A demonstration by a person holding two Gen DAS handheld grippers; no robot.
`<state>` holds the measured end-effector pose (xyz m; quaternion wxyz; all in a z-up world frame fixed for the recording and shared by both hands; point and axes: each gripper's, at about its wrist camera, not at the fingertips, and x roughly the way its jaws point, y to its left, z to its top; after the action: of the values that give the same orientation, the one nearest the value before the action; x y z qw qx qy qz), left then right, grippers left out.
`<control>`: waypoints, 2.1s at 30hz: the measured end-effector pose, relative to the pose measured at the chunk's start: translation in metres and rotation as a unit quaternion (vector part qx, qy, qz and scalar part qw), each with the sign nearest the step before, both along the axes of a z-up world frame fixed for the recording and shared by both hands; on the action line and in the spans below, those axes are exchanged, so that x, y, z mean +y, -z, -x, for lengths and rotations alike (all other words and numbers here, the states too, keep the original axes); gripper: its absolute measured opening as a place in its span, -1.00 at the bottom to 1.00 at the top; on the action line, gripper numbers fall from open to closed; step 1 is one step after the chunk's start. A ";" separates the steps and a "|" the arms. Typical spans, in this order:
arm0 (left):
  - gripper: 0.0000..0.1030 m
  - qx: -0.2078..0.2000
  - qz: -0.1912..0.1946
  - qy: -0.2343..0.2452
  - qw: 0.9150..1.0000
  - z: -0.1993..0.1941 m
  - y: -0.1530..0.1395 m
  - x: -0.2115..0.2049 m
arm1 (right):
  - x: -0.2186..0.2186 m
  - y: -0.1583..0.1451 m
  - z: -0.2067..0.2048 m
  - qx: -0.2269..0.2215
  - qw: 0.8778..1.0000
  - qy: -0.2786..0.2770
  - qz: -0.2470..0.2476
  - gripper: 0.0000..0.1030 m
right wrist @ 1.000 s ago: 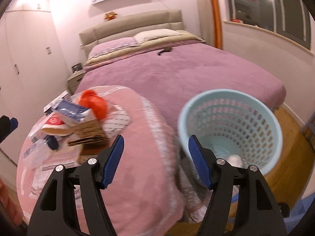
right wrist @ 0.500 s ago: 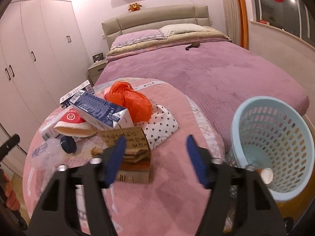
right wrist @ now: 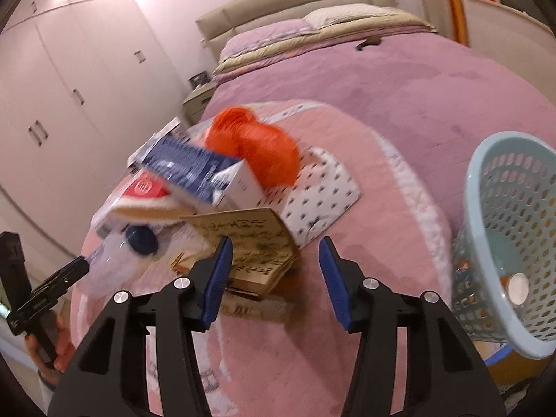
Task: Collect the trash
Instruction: 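Return both tools to the rug toward the bottle and cardboard, then grasp the clear plastic bottle with the left tool while the right tool grasps the cardboard, then carry bottle and cardboard over the wastebasket and open both tools to drop them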
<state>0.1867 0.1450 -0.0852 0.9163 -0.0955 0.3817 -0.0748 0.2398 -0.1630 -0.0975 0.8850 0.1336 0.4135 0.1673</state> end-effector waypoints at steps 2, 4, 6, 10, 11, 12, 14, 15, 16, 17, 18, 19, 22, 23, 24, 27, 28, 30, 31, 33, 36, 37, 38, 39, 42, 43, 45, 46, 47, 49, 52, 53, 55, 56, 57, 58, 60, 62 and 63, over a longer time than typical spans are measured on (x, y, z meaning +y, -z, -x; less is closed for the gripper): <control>0.60 0.008 0.007 0.017 1.000 0.009 0.002 -0.005 | 0.003 0.000 0.005 0.002 1.000 -0.015 -0.003 -0.06; 0.60 0.012 0.015 0.039 0.999 0.021 0.002 -0.012 | 0.008 -0.001 0.014 -0.001 1.000 -0.030 -0.001 -0.06; 0.60 0.012 0.020 0.054 0.998 0.030 0.001 -0.018 | 0.015 -0.006 0.025 -0.008 0.999 -0.045 0.010 -0.06; 0.60 0.011 0.021 0.066 0.998 0.036 -0.003 -0.029 | 0.030 -0.011 0.044 -0.011 0.995 -0.095 0.003 -0.06; 0.60 0.010 0.017 0.067 0.998 0.035 -0.004 -0.033 | 0.035 -0.012 0.054 -0.015 0.994 -0.105 0.006 -0.06; 0.60 0.009 0.006 0.064 0.998 0.033 -0.005 -0.037 | 0.038 -0.014 0.059 -0.021 0.993 -0.112 0.011 -0.06; 0.60 0.011 -0.022 0.053 0.998 0.027 -0.006 -0.043 | 0.041 -0.017 0.071 -0.034 0.991 -0.125 0.017 -0.06; 0.60 0.014 -0.034 0.045 0.998 0.023 -0.005 -0.046 | 0.041 -0.019 0.075 -0.037 0.991 -0.131 0.015 -0.06; 0.60 0.018 -0.040 0.040 0.998 0.019 -0.004 -0.047 | 0.038 -0.020 0.077 -0.040 0.990 -0.135 0.013 -0.06; 0.60 0.023 -0.039 0.035 0.998 0.013 -0.002 -0.048 | 0.036 -0.020 0.079 -0.042 0.990 -0.135 0.014 -0.06; 0.60 0.026 -0.035 0.032 0.999 0.008 0.000 -0.047 | 0.035 -0.021 0.080 -0.044 0.990 -0.133 0.016 -0.06; 0.60 0.030 -0.032 0.028 0.999 0.004 0.002 -0.046 | 0.031 -0.020 0.080 -0.047 0.990 -0.128 0.020 -0.06; 0.60 0.046 -0.049 0.010 0.998 -0.009 0.010 -0.050 | 0.024 -0.019 0.076 -0.046 0.992 -0.113 0.026 0.06; 0.59 0.051 -0.056 0.006 0.997 -0.012 0.013 -0.052 | 0.024 -0.018 0.073 -0.045 0.993 -0.109 0.028 0.11; 0.54 0.056 -0.060 0.005 0.997 -0.014 0.016 -0.053 | 0.023 -0.017 0.072 -0.045 0.993 -0.104 0.030 0.16; 0.46 0.065 -0.065 0.004 0.996 -0.018 0.022 -0.056 | 0.019 -0.014 0.072 -0.048 0.993 -0.098 0.035 0.25; 0.43 0.066 -0.069 0.003 0.995 -0.018 0.023 -0.057 | 0.016 -0.012 0.072 -0.050 0.993 -0.095 0.038 0.37; 0.33 0.062 -0.082 -0.004 0.995 -0.017 0.024 -0.059 | 0.012 -0.009 0.072 -0.053 0.994 -0.091 0.042 0.45; 0.28 0.061 -0.086 -0.007 0.994 -0.017 0.024 -0.059 | 0.012 -0.008 0.073 -0.054 0.993 -0.093 0.045 0.46; 0.19 0.057 -0.083 -0.010 0.995 -0.016 0.023 -0.058 | 0.017 -0.004 0.071 -0.053 0.992 -0.098 0.057 0.46; 0.12 0.053 -0.073 -0.017 0.996 -0.011 0.022 -0.056 | 0.028 0.001 0.066 -0.056 0.990 -0.099 0.085 0.46; 0.10 0.050 -0.071 -0.018 0.996 -0.009 0.021 -0.056 | 0.033 0.003 0.063 -0.057 0.989 -0.096 0.098 0.46; 0.09 0.048 -0.070 -0.019 0.996 -0.007 0.020 -0.056 | 0.033 0.005 0.061 -0.058 0.988 -0.094 0.104 0.46; 0.08 0.046 -0.069 -0.019 0.996 -0.005 0.019 -0.057 | 0.036 0.007 0.057 -0.057 0.988 -0.091 0.112 0.44; 0.06 0.039 -0.066 -0.020 0.997 0.004 0.016 -0.058 | 0.041 0.012 0.050 -0.051 0.988 -0.089 0.115 0.15; 0.06 0.037 -0.064 -0.021 0.997 0.007 0.015 -0.058 | 0.042 0.013 0.047 -0.047 0.988 -0.092 0.113 -0.01; 0.05 0.030 -0.054 -0.023 0.998 0.014 0.010 -0.057 | 0.043 0.012 0.044 -0.046 0.989 -0.091 0.111 -0.20; 0.05 0.027 -0.051 -0.024 0.998 0.015 0.008 -0.056 | 0.043 0.012 0.043 -0.045 0.989 -0.091 0.108 -0.33; 0.05 0.025 -0.048 -0.025 0.998 0.018 0.006 -0.056 | 0.042 0.012 0.042 -0.045 0.989 -0.092 0.104 -0.36; 0.05 0.017 -0.043 -0.026 0.999 0.024 0.000 -0.057 | 0.042 0.011 0.043 -0.047 0.989 -0.093 0.102 -0.54; 0.05 0.006 -0.040 -0.029 0.999 0.031 -0.007 -0.059 | 0.045 0.010 0.048 -0.050 0.989 -0.098 0.101 -0.73; 0.05 0.004 -0.040 -0.030 0.999 0.033 -0.009 -0.059 | 0.045 0.009 0.051 -0.053 0.988 -0.098 0.104 -0.75; 0.05 -0.002 -0.037 -0.031 0.999 0.037 -0.013 -0.059 | 0.047 0.007 0.057 -0.060 0.987 -0.100 0.107 -0.81; 0.05 -0.006 -0.035 -0.033 0.999 0.040 -0.015 -0.060 | 0.048 0.005 0.061 -0.064 0.987 -0.100 0.109 -0.82; 0.05 -0.010 -0.033 -0.034 0.999 0.042 -0.018 -0.060 | 0.049 0.003 0.065 -0.069 0.986 -0.101 0.110 -0.85; 0.05 -0.016 -0.031 -0.034 0.999 0.045 -0.022 -0.061 | 0.050 0.002 0.067 -0.073 0.986 -0.101 0.110 -0.87; 0.05 -0.024 -0.028 -0.034 0.999 0.050 -0.027 -0.060 | 0.050 -0.003 0.074 -0.081 0.986 -0.101 0.108 -0.89; 0.05 -0.034 -0.026 -0.031 0.999 0.055 -0.034 -0.063 | 0.049 -0.009 0.080 -0.088 0.986 -0.097 0.105 -0.90; 0.05 -0.041 -0.026 -0.029 0.998 0.057 -0.038 -0.065 | 0.047 -0.012 0.083 -0.092 0.986 -0.095 0.102 -0.90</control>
<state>0.1294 0.0795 -0.0477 0.9350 -0.0795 0.3429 -0.0425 0.1570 -0.1156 -0.0855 0.9082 -0.0127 0.3562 0.2192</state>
